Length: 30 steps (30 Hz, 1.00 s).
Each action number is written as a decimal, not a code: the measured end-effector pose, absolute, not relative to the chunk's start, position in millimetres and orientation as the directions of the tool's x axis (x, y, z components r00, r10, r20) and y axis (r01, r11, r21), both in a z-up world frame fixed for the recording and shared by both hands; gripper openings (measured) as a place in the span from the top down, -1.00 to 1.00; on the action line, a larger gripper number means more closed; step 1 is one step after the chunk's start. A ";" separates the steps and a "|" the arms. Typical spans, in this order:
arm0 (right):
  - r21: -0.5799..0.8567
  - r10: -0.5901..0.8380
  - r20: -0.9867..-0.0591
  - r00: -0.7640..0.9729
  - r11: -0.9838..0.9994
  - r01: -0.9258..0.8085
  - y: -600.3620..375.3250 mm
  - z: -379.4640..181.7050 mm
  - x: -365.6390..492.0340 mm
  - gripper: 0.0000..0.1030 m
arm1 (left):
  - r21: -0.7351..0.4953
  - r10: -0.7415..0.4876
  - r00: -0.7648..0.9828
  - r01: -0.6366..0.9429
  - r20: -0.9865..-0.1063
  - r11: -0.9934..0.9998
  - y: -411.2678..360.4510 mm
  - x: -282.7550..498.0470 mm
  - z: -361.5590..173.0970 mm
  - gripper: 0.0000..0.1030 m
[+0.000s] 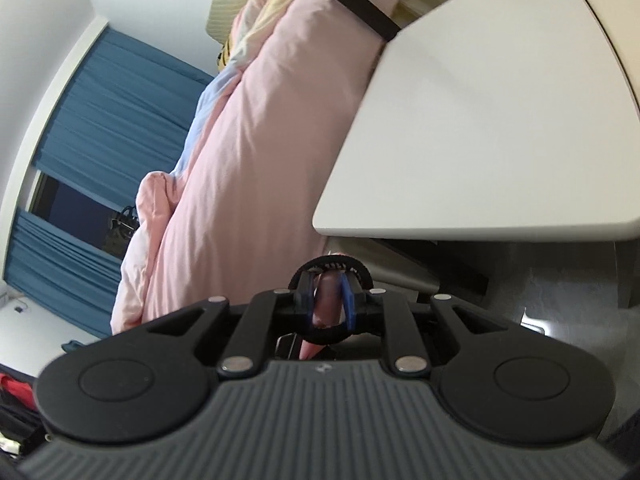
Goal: Fold shopping bag
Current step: 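Push the black band down the folded bag with the right tool while the left tool holds it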
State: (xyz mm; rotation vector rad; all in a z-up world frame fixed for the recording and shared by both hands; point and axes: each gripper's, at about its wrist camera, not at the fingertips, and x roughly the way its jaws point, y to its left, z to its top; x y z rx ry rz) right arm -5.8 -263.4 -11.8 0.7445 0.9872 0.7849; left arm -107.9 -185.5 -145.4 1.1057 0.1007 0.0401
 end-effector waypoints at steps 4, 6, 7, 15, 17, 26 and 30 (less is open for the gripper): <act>0.840 0.842 -0.424 0.335 0.503 -0.203 -269.7 -15.7 -6.1 0.62 | 0.893 0.029 0.998 0.038 -0.057 0.448 -186.0 -116.1 -144.8 0.86; 0.845 0.841 -0.424 0.337 0.501 -0.188 -273.3 -17.5 -6.4 0.62 | 0.902 -0.018 0.999 0.045 -0.041 0.430 -187.0 -122.7 -146.3 0.86; 0.848 0.841 -0.424 0.335 0.499 -0.179 -275.1 -18.9 -6.6 0.62 | 0.903 -0.035 0.999 0.050 -0.039 0.427 -187.1 -125.6 -146.8 0.86; 0.884 0.871 -0.389 0.299 0.445 -0.147 -292.5 -27.4 -6.2 0.63 | 0.918 -0.133 0.991 0.069 -0.018 0.392 -180.2 -140.8 -147.4 0.87; 0.891 0.879 -0.379 0.289 0.431 -0.144 -297.2 -29.2 -7.4 0.63 | 0.924 -0.162 0.987 0.076 -0.016 0.375 -179.3 -144.6 -147.9 0.87; 0.915 0.903 -0.349 0.250 0.386 -0.117 -315.0 -41.5 -10.5 0.63 | 0.940 -0.272 0.962 0.122 -0.033 0.317 -180.3 -152.4 -152.9 0.88; 0.926 0.912 -0.332 0.242 0.364 -0.098 -320.0 -47.4 -11.7 0.63 | 0.949 -0.305 0.952 0.126 -0.034 0.288 -180.6 -151.6 -157.0 0.89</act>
